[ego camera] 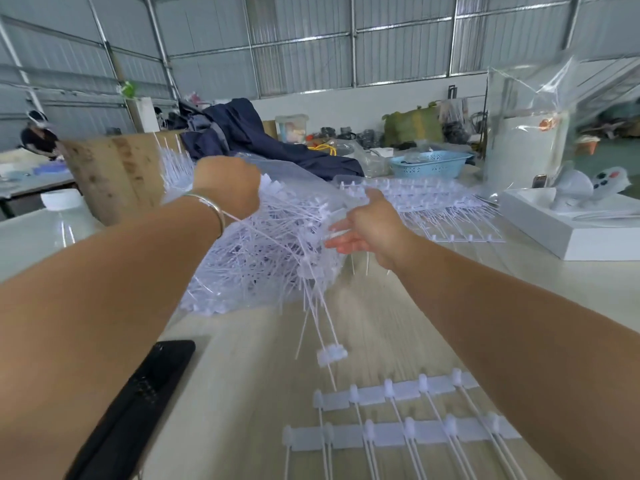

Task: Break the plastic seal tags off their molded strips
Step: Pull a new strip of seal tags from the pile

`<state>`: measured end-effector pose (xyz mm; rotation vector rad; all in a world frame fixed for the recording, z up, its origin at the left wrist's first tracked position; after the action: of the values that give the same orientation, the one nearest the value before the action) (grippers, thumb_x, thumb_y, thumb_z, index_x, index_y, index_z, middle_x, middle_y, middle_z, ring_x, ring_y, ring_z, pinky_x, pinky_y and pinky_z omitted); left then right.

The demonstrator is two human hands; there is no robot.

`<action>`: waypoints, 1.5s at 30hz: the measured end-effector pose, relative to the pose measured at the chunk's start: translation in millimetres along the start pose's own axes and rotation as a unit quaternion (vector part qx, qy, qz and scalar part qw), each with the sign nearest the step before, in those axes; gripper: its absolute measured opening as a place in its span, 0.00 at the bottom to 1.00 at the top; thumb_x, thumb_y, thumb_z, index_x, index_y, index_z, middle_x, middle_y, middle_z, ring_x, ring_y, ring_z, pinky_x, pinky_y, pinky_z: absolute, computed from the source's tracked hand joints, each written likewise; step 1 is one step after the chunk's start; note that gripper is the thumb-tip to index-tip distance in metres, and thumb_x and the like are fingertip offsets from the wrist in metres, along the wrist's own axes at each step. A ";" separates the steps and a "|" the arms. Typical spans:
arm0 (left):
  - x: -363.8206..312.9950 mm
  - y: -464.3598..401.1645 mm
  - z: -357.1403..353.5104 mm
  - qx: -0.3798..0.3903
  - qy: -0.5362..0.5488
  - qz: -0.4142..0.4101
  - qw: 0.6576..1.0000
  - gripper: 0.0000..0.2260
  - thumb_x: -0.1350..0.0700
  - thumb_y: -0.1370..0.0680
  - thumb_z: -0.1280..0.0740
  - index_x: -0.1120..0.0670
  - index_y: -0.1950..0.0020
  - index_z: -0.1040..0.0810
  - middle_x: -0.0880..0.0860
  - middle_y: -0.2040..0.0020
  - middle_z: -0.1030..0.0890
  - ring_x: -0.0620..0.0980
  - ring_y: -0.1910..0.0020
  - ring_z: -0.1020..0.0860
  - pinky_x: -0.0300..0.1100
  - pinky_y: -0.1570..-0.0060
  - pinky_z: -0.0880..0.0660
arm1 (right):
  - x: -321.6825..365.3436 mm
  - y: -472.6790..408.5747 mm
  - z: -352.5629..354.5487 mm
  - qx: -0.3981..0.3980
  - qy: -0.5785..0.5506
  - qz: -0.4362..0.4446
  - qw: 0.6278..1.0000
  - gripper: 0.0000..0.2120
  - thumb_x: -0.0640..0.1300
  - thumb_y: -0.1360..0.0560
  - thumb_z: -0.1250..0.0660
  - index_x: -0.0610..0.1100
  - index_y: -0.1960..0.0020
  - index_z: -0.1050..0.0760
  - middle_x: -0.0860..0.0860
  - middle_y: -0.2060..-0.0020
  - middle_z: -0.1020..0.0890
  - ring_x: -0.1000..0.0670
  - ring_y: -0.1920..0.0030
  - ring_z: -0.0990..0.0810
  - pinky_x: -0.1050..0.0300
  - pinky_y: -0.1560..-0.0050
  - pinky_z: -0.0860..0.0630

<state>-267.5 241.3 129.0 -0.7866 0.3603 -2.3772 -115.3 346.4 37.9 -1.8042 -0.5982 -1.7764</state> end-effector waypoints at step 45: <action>-92.0 82.3 35.4 -0.148 0.241 -0.352 0.892 0.17 0.44 0.26 0.38 0.48 0.39 0.22 0.42 0.58 0.29 0.45 0.62 0.31 0.39 0.64 0.39 | -3.1 55.7 -17.2 0.118 0.523 0.024 0.844 0.13 0.34 0.23 0.39 0.42 0.66 0.32 0.47 0.72 0.27 0.51 0.74 0.29 0.63 0.72 0.30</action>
<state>-148.9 231.8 80.8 -0.4828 0.7579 -3.2673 -92.5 293.2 31.1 -0.4813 -0.2708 -2.1711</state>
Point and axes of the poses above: each hand's wrist, its own y-axis away from the middle knuckle, its own z-axis out of the back of the hand, x = y × z, the point moved 7 cm from there along -y, towards the middle knuckle
